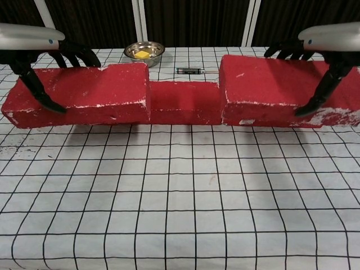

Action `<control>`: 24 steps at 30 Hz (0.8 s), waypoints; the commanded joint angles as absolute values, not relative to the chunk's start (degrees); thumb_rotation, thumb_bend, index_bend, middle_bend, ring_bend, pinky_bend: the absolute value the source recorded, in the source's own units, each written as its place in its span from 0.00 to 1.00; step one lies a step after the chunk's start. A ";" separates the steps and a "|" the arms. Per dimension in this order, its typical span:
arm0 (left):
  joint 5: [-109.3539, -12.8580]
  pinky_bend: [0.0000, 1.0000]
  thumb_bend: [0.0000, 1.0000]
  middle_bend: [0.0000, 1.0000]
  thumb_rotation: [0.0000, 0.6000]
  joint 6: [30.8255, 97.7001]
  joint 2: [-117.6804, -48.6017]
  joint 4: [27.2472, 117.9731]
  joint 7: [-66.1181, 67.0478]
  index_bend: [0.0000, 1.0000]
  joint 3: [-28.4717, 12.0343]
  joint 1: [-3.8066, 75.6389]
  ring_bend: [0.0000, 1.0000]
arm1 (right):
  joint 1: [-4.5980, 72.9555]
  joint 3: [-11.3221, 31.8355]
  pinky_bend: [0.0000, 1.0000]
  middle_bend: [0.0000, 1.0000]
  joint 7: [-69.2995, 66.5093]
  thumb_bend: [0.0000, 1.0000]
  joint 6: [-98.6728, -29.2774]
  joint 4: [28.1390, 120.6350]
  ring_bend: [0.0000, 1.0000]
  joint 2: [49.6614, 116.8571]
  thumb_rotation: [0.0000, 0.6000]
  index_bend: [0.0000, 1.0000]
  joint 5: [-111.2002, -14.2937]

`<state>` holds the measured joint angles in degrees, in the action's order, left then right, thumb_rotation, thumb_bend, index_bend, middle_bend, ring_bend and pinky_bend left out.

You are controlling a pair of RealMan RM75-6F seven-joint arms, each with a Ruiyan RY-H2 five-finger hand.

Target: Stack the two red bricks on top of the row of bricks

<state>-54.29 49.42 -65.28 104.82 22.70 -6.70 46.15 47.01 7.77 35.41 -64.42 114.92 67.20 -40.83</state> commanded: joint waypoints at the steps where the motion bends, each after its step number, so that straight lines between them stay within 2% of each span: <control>1: -51.51 0.29 0.30 0.24 1.00 46.14 -64.22 102.11 22.84 0.20 -8.57 48.96 0.17 | 49.05 9.77 0.11 0.18 35.10 0.02 -60.85 113.29 0.15 64.77 1.00 0.10 -38.95; 5: -48.97 0.28 0.30 0.24 1.00 41.56 -64.41 97.06 23.51 0.20 -10.12 53.07 0.16 | 53.24 11.60 0.11 0.18 35.45 0.02 -53.31 107.38 0.15 63.30 1.00 0.10 -34.59; 7: -48.64 0.28 0.30 0.23 1.00 38.51 -65.43 93.53 22.02 0.21 -11.05 55.11 0.16 | 56.34 12.27 0.11 0.18 35.10 0.02 -47.28 102.43 0.15 63.32 1.00 0.10 -31.30; 13: -50.55 0.28 0.30 0.23 1.00 32.77 -68.08 85.80 15.70 0.22 -13.05 57.20 0.16 | 61.05 12.64 0.11 0.18 32.77 0.02 -38.17 93.23 0.15 65.61 1.00 0.10 -26.38; 16: -53.51 0.28 0.31 0.24 1.00 30.93 -69.76 81.66 12.42 0.22 -13.34 57.32 0.16 | 63.33 11.95 0.11 0.18 32.38 0.02 -35.72 89.23 0.15 67.40 1.00 0.10 -25.20; 24: -61.74 0.28 0.30 0.23 1.00 28.85 -74.52 73.85 3.22 0.22 -14.24 57.13 0.16 | 69.04 10.25 0.11 0.18 32.71 0.02 -35.15 82.30 0.15 73.41 1.00 0.10 -20.83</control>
<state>-59.60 29.63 -72.89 75.63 5.37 -13.89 57.06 67.88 10.88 32.42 -35.69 83.42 72.27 -22.12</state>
